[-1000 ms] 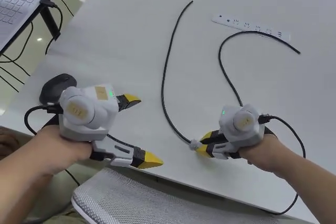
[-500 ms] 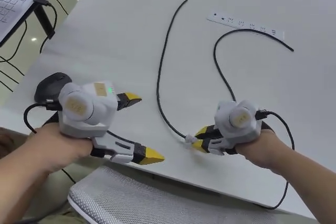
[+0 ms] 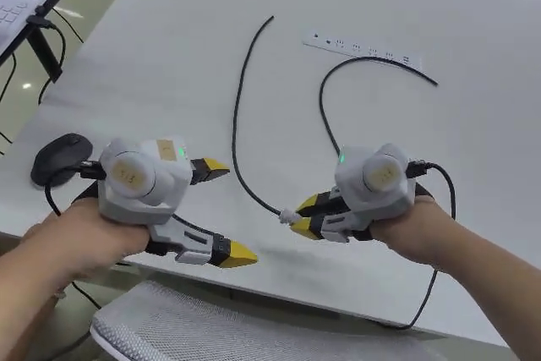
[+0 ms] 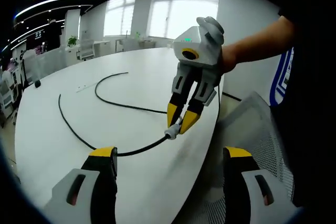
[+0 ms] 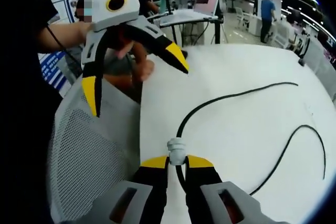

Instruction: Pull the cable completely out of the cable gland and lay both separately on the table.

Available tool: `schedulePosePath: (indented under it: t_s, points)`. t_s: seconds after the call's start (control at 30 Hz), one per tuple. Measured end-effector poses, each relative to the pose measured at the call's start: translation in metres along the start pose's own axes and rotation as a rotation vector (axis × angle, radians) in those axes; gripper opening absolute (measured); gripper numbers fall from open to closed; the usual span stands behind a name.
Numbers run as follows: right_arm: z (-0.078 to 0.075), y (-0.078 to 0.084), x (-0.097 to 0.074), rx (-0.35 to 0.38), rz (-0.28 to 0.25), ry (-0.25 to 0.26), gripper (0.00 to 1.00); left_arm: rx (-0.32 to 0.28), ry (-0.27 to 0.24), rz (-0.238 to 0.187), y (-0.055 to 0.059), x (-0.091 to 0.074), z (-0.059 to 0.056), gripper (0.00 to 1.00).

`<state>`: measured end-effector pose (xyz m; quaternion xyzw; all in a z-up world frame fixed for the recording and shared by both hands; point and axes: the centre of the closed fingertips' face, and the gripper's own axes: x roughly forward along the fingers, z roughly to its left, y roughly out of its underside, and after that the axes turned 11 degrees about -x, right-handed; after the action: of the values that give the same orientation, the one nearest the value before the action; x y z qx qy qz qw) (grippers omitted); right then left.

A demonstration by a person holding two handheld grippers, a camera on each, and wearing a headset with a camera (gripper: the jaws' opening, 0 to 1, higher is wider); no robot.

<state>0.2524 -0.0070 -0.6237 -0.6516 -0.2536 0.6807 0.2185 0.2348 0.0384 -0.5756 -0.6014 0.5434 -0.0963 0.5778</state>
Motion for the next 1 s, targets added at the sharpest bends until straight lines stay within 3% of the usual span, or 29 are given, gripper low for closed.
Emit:
schedulePosePath:
  t_s: [0.13,0.47,0.57,0.8,1.0]
  points:
    - [0.003,-0.014,-0.015,-0.046,0.006,0.006,0.06,0.010,0.026,-0.025,-0.014,0.005,-0.004,0.80]
    - [0.008,-0.046,-0.051,-0.169,-0.004,0.035,0.06,0.020,0.076,-0.060,-0.035,0.017,-0.011,0.76]
    - [0.011,-0.055,-0.061,-0.205,-0.017,0.048,0.06,0.001,0.112,-0.097,-0.045,0.018,-0.016,0.71]
    - [0.016,-0.057,-0.070,-0.260,-0.011,0.058,0.06,-0.021,0.150,-0.123,-0.050,0.019,-0.021,0.61]
    - [0.018,-0.056,-0.074,-0.277,-0.025,0.053,0.06,-0.011,0.229,-0.143,-0.054,0.017,-0.035,0.39]
